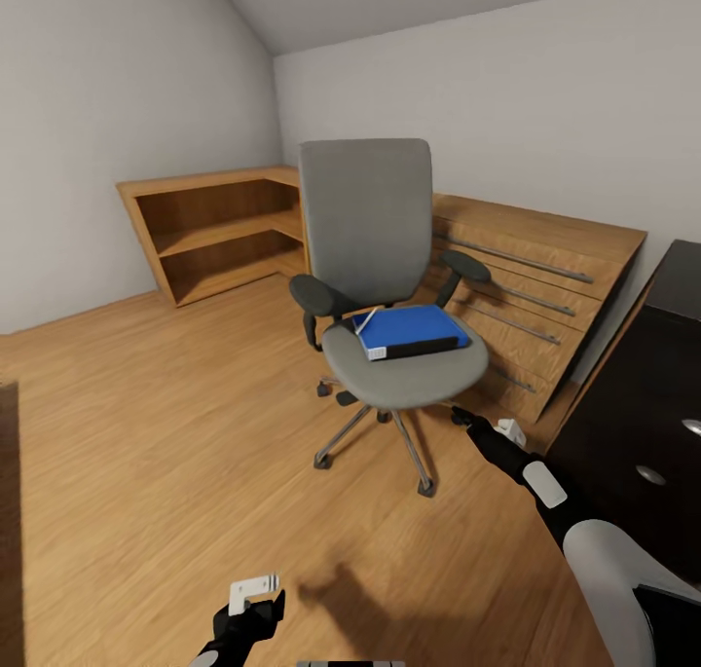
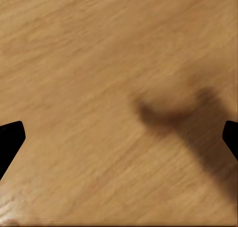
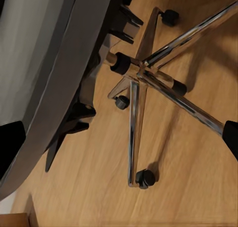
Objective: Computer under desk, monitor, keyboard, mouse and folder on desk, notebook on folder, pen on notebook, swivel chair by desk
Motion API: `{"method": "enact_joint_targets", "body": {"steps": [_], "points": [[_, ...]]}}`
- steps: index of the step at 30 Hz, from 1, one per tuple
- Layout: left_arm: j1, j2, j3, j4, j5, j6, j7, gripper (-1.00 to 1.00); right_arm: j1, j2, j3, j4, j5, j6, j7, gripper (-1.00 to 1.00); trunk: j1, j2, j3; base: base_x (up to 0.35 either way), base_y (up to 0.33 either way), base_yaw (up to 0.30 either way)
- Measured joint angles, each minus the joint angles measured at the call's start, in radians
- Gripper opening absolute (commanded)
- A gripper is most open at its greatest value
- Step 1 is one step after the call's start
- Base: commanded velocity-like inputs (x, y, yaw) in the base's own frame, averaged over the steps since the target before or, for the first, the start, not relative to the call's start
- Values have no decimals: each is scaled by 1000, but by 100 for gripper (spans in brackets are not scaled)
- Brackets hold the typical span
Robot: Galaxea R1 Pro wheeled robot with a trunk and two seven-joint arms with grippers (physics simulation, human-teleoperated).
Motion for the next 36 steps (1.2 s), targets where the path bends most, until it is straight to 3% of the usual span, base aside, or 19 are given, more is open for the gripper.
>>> {"method": "enact_joint_targets", "body": {"steps": [8,13,20,36], "points": [[0,-3,-2,0,-1,-9,-3,100,0,0,1,-1,0,0,1,100,0,0,0,-20,6,0],[0,-4,-2,1,-1,-54,-3,100,0,0,1,-2,0,0,1,100,0,0,0,-4,1,0],[0,-5,-3,25,-1,-101,1,100,0,0,1,-3,0,0,2,100,-27,49,22,-1,0,0],[0,-5,-4,35,-1,-114,-2,100,0,0,1,-1,1,0,2,100,-84,154,69,0,0,0]]}}
